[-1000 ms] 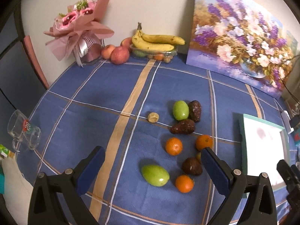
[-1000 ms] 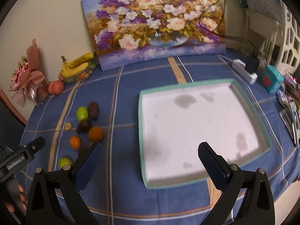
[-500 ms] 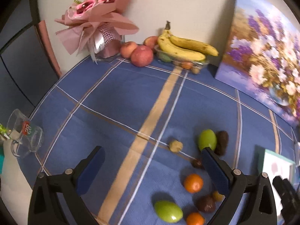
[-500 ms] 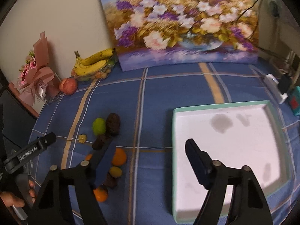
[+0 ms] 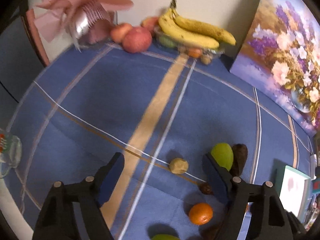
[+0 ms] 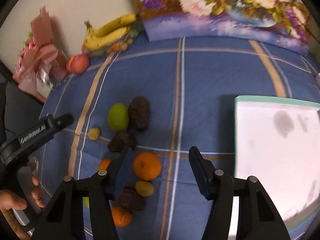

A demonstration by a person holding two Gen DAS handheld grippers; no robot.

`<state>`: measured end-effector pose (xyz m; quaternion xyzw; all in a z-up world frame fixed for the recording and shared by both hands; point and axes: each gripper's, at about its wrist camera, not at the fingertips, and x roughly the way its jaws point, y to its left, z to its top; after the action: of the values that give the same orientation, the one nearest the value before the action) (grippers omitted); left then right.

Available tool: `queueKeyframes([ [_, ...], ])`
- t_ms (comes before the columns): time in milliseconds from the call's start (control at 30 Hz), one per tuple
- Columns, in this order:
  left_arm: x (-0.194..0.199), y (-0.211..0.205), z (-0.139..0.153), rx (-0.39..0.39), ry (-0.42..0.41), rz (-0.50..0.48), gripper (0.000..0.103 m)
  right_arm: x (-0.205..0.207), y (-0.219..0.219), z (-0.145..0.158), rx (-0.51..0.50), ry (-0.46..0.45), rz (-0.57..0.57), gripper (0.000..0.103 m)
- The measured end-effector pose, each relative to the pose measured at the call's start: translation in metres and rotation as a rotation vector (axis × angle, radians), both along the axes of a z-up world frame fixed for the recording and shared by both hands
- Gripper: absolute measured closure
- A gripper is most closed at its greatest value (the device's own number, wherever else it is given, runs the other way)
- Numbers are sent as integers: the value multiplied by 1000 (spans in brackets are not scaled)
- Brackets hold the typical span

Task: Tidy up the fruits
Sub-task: 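Grasp the orange mandarin with the right tool while the left tool grasps the small tan fruit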

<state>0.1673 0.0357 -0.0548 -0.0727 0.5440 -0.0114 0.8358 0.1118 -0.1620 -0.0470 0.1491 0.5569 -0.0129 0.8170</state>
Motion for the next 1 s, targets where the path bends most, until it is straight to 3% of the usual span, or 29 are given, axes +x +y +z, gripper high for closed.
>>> queueKeyframes([
  [233, 7, -8, -31, -63, 82, -8, 31, 1, 11, -27, 14, 69, 27, 47],
  [300, 8, -10, -37, -70, 91, -12, 41, 1, 14, -33, 16, 85, 31, 47],
  [467, 10, -11, -46, -76, 105, -7, 54, 1, 18, -36, -4, 89, 36, 50],
  [700, 13, -8, -43, -122, 76, -2, 75, 3, 22, -35, -2, 77, 47, 61],
  [1000, 6, -6, -17, -126, 13, -19, 75, 3, 19, -24, 23, 38, 23, 64],
])
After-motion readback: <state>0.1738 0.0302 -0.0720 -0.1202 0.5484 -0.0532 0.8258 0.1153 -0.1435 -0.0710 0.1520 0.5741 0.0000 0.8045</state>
